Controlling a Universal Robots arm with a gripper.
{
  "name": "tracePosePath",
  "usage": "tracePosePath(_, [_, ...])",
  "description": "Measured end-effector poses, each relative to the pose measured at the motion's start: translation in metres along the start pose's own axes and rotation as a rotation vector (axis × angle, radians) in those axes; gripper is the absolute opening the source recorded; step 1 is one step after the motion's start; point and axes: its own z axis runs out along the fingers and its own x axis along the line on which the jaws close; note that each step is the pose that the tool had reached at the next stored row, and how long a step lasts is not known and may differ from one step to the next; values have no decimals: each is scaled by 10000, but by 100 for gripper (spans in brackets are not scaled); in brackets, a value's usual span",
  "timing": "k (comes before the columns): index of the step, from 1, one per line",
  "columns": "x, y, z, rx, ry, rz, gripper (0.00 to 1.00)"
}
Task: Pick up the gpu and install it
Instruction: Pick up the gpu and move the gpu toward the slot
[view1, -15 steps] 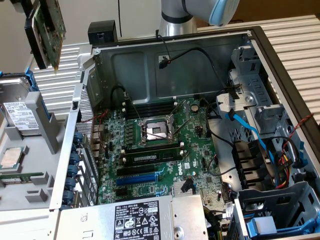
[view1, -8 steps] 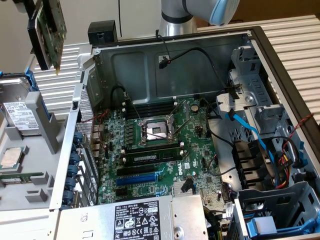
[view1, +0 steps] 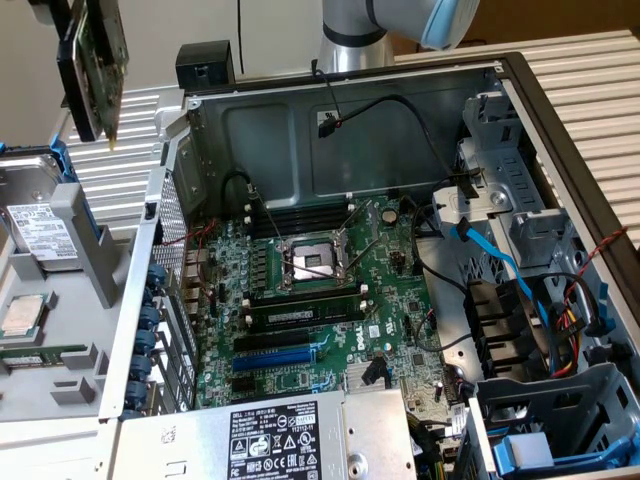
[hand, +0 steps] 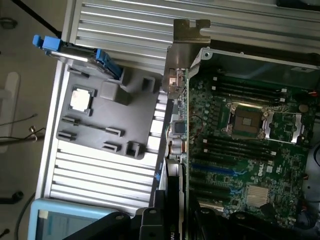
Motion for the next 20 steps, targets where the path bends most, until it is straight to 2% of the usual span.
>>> tracePosePath(2, [-9,-1,-1,-2,67,-154,27])
tracePosePath(5, [-11,-2,0,10,101,-466,27])
tracePosePath(9, [-18,-3,-1,16,103,-519,27])
tracePosePath(13, [-43,-7,-3,45,106,-1016,27])
tracePosePath(20, [-168,-39,-10,65,129,-1395,27])
